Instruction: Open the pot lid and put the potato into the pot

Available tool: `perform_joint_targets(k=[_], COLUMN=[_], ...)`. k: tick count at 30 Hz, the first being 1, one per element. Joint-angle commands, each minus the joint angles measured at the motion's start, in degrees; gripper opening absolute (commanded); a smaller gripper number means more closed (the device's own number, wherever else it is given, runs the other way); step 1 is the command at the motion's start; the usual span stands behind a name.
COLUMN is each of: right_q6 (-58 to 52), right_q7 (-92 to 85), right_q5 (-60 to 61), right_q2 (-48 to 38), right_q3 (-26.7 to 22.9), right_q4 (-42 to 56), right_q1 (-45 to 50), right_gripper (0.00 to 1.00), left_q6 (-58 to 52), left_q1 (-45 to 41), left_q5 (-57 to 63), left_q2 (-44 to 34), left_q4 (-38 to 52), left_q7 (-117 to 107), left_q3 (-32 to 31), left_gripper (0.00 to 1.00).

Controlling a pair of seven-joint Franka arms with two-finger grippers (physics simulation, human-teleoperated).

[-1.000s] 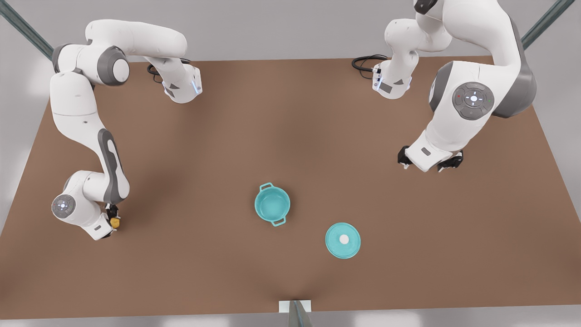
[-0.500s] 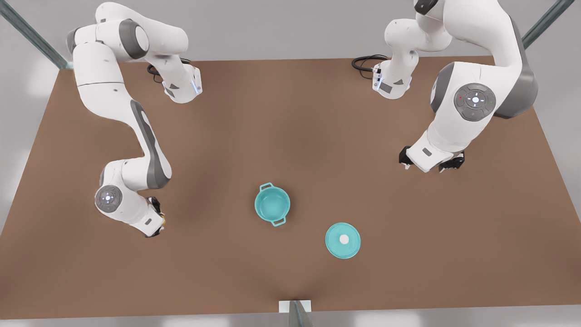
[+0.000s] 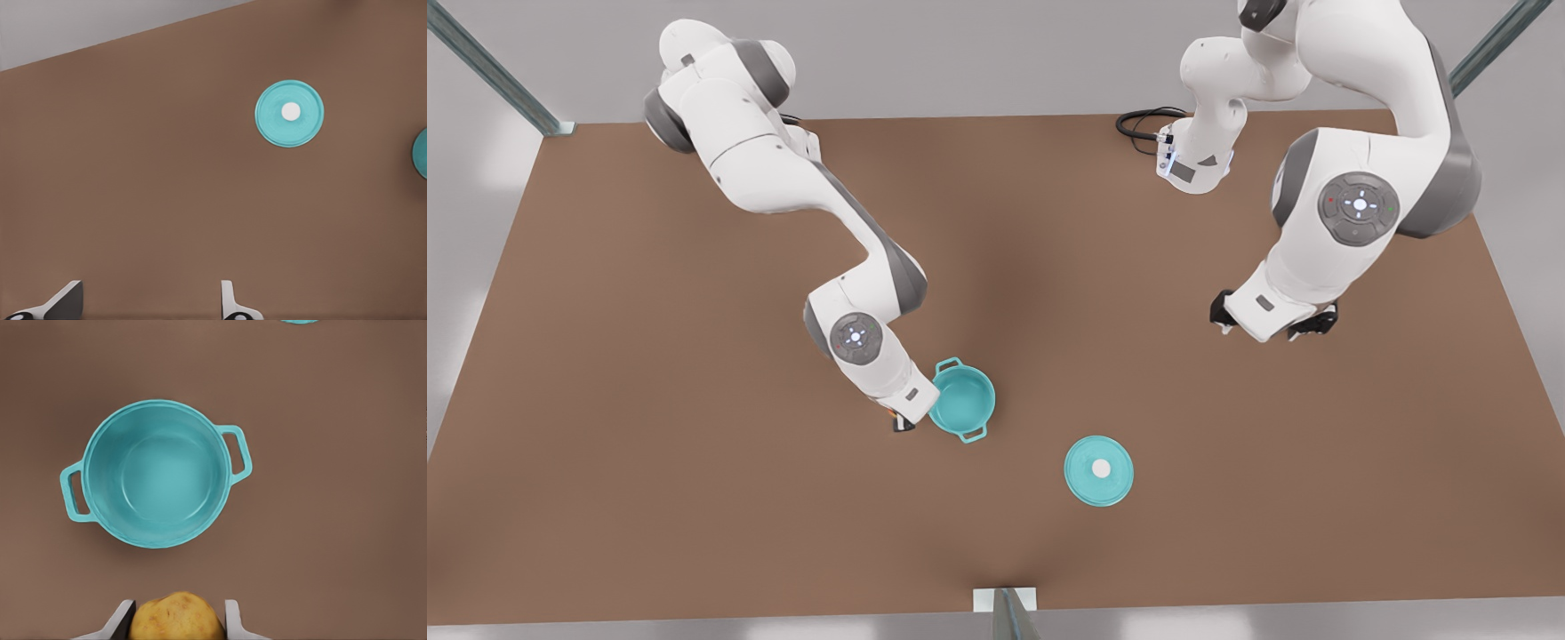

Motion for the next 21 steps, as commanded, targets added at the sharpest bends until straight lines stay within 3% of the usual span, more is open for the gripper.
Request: perform_joint_targets(k=[1, 10, 16, 17, 18, 21], right_q6=[0.58, 6.91, 9.29, 9.37, 9.37, 9.37], right_q7=[35.64, 45.4, 45.48, 45.48, 45.48, 45.48], right_q5=[-0.17, -0.35, -0.35, -0.44, -0.35, -0.35], right_q2=[1.94, 10.11, 10.11, 10.11, 10.11, 9.94], right_q3=[0.12, -0.32, -0.67, -0.67, -0.67, -0.67], right_q4=[2.3, 5.11, 3.27, 3.27, 3.27, 3.35], right_q1=[1.33, 7.75, 7.75, 7.75, 7.66, 7.66], right_gripper=[0.47, 0.47, 0.49, 0.63, 1.0, 1.0], left_q6=[0.04, 0.04, -1.89, -1.98, -1.98, -1.98], left_q1=[0.21, -0.06, -0.32, -0.41, -0.32, -0.32], left_q5=[-0.01, -0.01, -0.89, -0.71, -0.63, -0.54], left_q2=[-0.11, 0.59, 0.42, 0.42, 0.5, 0.5], left_q4=[0.09, 1.49, 2.63, 2.63, 2.55, 2.55], left_q7=[0.22, 0.22, 0.48, 0.48, 0.48, 0.57], left_q3=[0.03, -0.23, -0.67, -0.76, -0.76, -0.76], left_gripper=[1.0, 1.0, 1.0, 1.0, 1.0, 1.0])
